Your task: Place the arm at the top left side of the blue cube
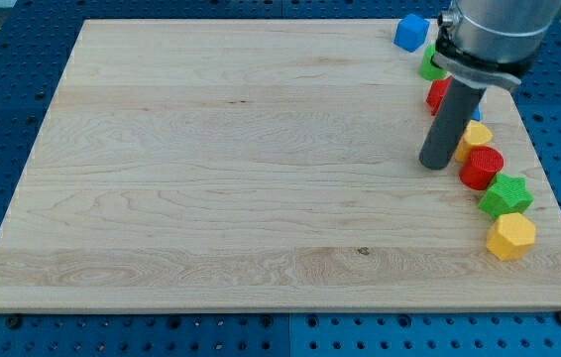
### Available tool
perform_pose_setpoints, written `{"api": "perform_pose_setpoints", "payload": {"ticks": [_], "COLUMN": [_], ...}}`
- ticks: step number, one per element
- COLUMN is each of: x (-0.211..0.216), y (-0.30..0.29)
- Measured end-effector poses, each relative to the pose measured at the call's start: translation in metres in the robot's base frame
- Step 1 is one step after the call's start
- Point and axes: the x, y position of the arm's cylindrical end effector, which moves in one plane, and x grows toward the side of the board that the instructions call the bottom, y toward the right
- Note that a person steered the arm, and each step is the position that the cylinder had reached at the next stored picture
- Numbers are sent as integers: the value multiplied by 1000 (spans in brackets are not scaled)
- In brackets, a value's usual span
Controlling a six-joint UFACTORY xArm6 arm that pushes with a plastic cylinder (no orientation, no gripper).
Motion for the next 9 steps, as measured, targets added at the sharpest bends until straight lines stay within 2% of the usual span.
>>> {"api": "perform_pose_setpoints", "payload": {"ticks": [2, 4, 6, 7, 9], "x": [-88, -189, -197, -218, -227], "y": [-21, -14, -21, -34, -22]}}
